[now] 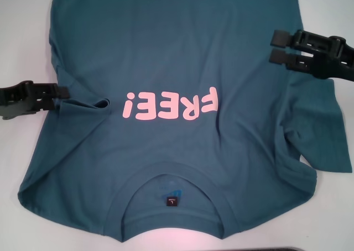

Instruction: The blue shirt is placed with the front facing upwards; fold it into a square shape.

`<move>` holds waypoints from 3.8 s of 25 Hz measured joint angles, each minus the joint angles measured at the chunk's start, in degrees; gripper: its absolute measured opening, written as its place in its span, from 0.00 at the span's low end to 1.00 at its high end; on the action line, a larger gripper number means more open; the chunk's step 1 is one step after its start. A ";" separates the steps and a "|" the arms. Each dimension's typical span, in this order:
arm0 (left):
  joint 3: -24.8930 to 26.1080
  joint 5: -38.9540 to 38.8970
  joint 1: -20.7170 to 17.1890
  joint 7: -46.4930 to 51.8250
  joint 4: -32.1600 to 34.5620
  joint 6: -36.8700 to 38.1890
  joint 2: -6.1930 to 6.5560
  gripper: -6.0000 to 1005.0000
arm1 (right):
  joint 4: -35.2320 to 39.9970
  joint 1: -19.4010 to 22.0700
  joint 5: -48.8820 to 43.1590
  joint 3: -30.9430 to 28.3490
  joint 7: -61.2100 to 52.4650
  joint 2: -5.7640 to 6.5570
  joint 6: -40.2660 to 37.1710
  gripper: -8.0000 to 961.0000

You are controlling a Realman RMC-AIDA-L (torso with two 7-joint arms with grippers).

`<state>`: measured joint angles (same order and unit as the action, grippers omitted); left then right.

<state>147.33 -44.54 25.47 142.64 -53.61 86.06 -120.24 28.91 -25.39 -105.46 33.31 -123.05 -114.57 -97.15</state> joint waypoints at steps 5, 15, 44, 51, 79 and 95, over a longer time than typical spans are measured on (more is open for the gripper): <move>-2.17 0.08 0.25 -2.00 0.48 -2.23 -0.64 0.57 | 0.00 -0.02 -0.27 0.00 0.09 -0.03 -0.02 0.89; -2.70 0.02 0.37 -2.28 0.69 2.76 -0.24 0.57 | 0.00 0.07 -0.28 0.00 0.09 0.10 -0.06 0.89; -2.09 3.25 1.33 -2.27 -0.68 0.19 -0.15 0.57 | 0.45 -0.58 -0.37 0.00 -0.17 0.32 -0.50 0.89; -3.06 3.98 1.47 -4.01 0.30 -1.08 -0.34 0.57 | 0.43 -0.57 -0.37 -0.03 -0.17 0.32 -0.50 0.89; 0.02 3.39 0.84 -8.59 -3.14 13.98 -0.51 0.57 | 0.23 -0.72 -0.58 -0.02 0.13 0.89 -0.53 0.89; -1.40 9.82 0.39 -5.88 -2.40 3.43 -1.43 0.57 | 0.01 -0.26 -0.81 0.00 0.09 0.93 -0.71 0.89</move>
<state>145.93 -34.72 25.86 136.76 -56.00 89.48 -121.67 28.92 -25.65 -106.27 33.31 -122.96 -113.64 -97.86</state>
